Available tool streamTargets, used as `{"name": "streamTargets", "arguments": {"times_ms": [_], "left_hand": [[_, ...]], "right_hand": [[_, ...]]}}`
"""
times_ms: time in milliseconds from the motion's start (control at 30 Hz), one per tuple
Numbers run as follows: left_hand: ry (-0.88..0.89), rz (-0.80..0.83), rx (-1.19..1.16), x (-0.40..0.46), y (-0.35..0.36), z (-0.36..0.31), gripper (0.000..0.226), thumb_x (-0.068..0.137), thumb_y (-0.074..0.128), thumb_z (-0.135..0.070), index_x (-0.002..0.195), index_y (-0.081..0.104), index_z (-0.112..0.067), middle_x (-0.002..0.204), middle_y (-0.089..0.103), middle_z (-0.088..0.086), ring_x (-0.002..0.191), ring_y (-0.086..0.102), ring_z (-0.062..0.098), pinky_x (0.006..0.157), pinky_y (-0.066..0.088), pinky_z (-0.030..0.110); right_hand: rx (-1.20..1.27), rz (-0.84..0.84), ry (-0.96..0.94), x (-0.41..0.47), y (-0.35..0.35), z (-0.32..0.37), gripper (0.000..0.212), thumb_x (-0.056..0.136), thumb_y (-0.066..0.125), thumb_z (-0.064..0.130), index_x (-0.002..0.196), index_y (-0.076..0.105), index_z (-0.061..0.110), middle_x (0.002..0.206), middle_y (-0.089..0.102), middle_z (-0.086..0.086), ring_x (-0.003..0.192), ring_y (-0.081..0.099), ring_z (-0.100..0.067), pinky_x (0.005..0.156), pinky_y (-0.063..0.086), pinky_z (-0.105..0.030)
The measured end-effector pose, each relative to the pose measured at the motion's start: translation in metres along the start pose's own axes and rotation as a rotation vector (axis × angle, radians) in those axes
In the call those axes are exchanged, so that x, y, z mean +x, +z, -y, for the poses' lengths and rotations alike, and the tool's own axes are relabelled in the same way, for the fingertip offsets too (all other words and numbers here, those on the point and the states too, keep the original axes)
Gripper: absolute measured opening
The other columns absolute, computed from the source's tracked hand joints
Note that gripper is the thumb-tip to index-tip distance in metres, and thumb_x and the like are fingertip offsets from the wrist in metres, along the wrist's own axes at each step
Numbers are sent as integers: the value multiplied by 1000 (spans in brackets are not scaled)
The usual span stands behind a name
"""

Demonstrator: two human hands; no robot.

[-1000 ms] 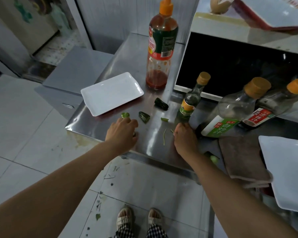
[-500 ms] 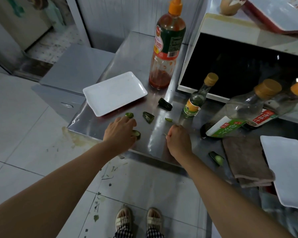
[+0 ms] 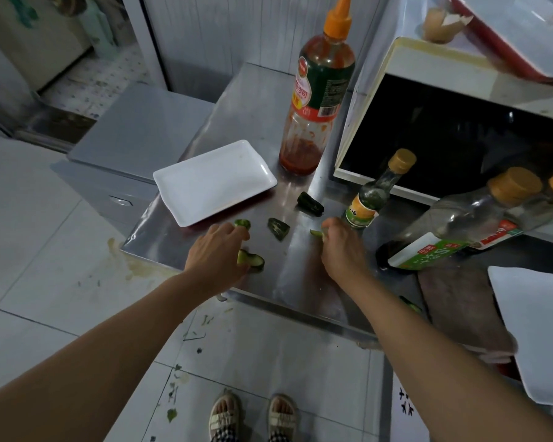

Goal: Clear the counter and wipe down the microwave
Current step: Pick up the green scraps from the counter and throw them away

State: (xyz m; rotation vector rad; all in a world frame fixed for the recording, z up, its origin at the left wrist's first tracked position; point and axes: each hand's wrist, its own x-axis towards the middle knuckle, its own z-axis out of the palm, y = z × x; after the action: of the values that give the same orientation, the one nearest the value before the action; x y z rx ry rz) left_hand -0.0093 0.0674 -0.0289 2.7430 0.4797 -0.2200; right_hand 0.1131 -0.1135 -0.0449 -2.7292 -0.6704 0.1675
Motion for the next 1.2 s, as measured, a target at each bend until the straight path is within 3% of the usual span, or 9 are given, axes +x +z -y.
{"name": "streamTargets", "arguments": {"times_ms": [300,500,667,800,933,1100,1200], "left_hand": [[-16,-1,-13,0,-3,7,52,81,66,-39,127,47,-26,124,50,-2,112,46,18,82,40,29],[-30,14,-19,-3,-3,9,55,79,69,-40,127,46,-27,124,49,-2,111,45,17,81,40,28],[-19,20,-16,-3,-1,6,57,78,70,-40,128,46,-26,124,49,-2,111,45,17,81,41,29],[-17,16,-18,-4,-1,5,57,78,70,-40,127,46,-27,124,49,-2,113,45,18,84,42,30],[-20,-1,-31,-6,-2,6,57,78,70,-40,127,46,-27,124,49,-3,113,45,17,82,40,29],[-25,-33,-56,-7,-7,10,57,78,70,-41,128,47,-28,124,49,-4,113,44,15,79,36,25],[-34,-53,-69,-9,-10,15,55,78,70,-41,127,47,-28,122,50,-3,111,45,15,79,36,25]], "right_hand": [[8,78,-92,18,12,-5,10,89,50,1,96,57,0,106,49,-18,94,51,-31,79,42,-36],[-69,79,-143,17,10,-4,9,92,47,5,100,51,3,108,51,-15,92,52,-27,68,37,-30],[-70,80,-148,12,10,-4,16,95,45,7,110,49,3,114,51,-15,101,51,-27,79,42,-31],[-47,82,-140,11,9,-3,15,93,47,5,107,50,2,114,50,-17,103,50,-28,78,36,-27],[71,48,-103,10,5,6,16,90,50,1,107,51,2,114,49,-17,104,50,-31,84,38,-32],[168,-13,-147,22,0,35,15,91,50,1,105,54,2,114,50,-16,101,51,-31,80,36,-30],[214,14,-186,31,4,56,13,90,53,3,103,57,1,109,57,-16,101,54,-28,77,33,-22]]}}
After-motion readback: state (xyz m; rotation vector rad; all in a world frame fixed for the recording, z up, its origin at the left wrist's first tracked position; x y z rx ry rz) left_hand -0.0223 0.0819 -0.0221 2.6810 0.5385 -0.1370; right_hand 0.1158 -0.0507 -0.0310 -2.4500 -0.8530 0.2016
